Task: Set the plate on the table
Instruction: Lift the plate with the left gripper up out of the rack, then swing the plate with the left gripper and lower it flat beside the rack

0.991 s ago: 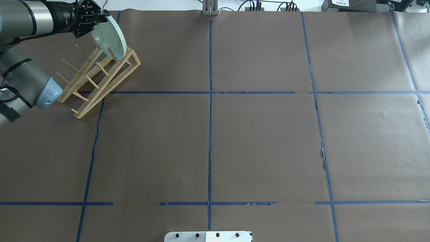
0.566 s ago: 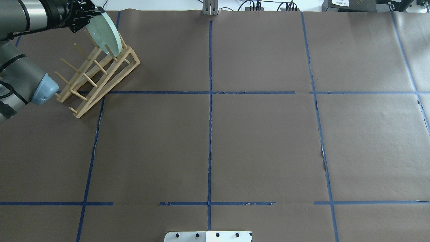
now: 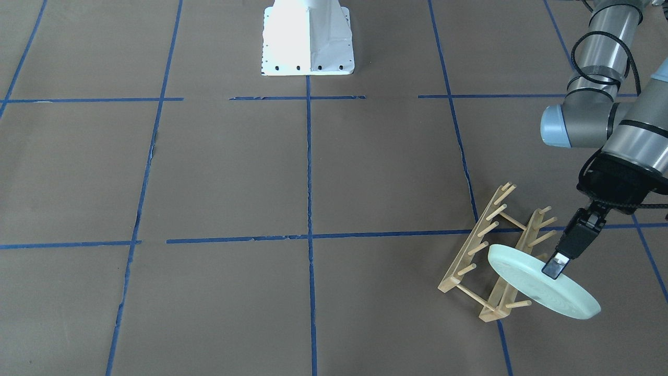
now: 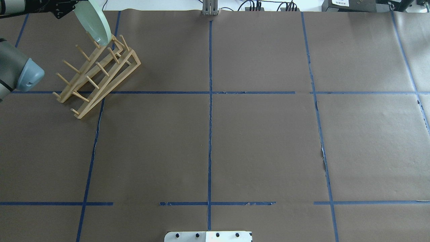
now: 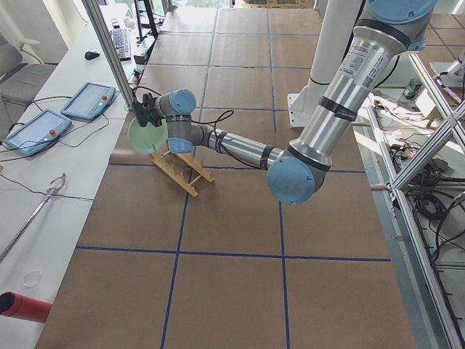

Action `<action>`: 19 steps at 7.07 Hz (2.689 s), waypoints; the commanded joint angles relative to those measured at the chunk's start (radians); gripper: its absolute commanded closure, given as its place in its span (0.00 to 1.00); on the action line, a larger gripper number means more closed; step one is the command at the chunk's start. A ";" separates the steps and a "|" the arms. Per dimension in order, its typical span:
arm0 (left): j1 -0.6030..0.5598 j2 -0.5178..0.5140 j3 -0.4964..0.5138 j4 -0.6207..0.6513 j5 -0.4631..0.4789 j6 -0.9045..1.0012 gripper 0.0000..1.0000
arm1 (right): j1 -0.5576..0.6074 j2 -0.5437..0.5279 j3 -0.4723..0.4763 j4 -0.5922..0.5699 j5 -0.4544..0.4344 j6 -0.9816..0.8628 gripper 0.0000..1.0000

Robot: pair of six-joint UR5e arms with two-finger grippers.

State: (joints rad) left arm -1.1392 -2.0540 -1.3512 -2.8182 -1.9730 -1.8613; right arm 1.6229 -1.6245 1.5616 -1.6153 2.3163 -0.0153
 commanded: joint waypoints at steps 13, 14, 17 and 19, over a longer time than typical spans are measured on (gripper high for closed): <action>0.224 -0.169 -0.586 0.999 -0.029 0.379 1.00 | 0.000 0.000 0.000 0.000 0.000 0.000 0.00; 0.356 -0.204 -0.612 1.143 0.129 0.434 1.00 | 0.000 0.000 0.000 0.000 0.000 0.000 0.00; 0.629 -0.264 -0.495 1.336 0.458 0.675 1.00 | 0.000 0.000 0.000 0.000 0.000 0.000 0.00; 0.686 -0.238 -0.447 1.356 0.528 0.860 1.00 | 0.000 0.000 0.000 0.000 0.000 0.000 0.00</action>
State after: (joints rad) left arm -0.4940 -2.3084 -1.8256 -1.4760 -1.4940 -1.1207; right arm 1.6230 -1.6245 1.5616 -1.6153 2.3163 -0.0153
